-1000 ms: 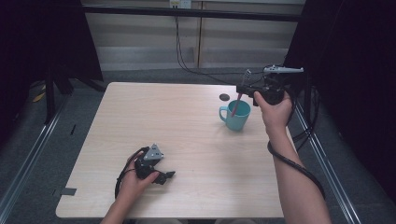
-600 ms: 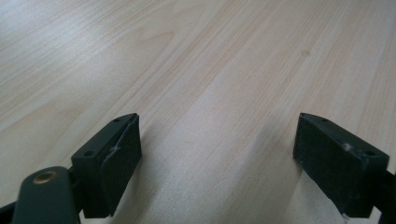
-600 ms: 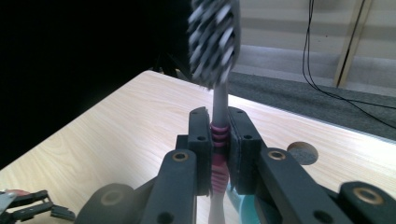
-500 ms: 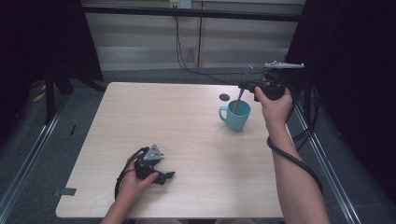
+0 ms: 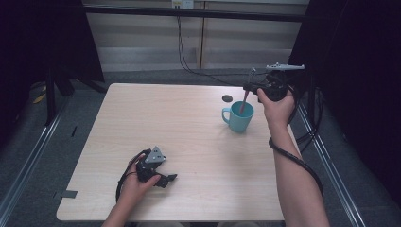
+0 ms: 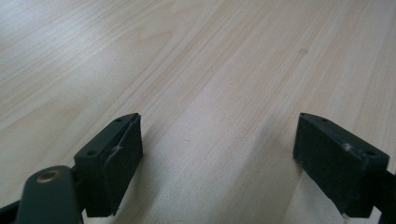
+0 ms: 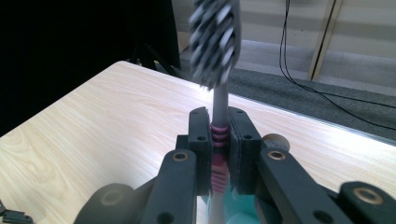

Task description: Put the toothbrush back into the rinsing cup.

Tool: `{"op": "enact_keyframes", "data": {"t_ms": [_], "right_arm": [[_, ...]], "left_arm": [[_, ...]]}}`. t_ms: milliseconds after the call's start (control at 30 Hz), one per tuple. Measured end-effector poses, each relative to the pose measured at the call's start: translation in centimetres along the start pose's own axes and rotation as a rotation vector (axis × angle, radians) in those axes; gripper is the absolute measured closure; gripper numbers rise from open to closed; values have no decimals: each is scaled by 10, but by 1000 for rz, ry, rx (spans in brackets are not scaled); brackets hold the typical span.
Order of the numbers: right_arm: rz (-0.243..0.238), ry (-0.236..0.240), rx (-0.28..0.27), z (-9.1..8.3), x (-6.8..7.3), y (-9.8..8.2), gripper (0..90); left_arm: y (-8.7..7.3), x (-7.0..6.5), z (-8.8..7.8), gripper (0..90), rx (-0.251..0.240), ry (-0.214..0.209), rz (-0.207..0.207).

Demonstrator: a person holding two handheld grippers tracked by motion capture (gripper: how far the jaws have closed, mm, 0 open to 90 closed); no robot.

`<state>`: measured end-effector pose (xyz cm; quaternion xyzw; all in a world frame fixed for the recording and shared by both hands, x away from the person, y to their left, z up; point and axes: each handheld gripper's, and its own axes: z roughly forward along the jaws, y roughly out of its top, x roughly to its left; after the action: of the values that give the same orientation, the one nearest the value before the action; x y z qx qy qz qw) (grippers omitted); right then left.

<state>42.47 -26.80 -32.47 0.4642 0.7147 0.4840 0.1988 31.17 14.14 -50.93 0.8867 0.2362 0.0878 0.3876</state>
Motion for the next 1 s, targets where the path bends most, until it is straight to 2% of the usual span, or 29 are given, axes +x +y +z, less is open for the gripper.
{"op": "enact_keyframes", "data": {"t_ms": [533, 1000], "right_arm": [[0, -44, 19, 17, -14, -7, 812], [2, -84, 7, 31, -21, -15, 812]], "left_arm": [[0, -1, -1, 157, 1, 0, 1], [-1, -1, 0, 157, -3, 0, 0]]}}
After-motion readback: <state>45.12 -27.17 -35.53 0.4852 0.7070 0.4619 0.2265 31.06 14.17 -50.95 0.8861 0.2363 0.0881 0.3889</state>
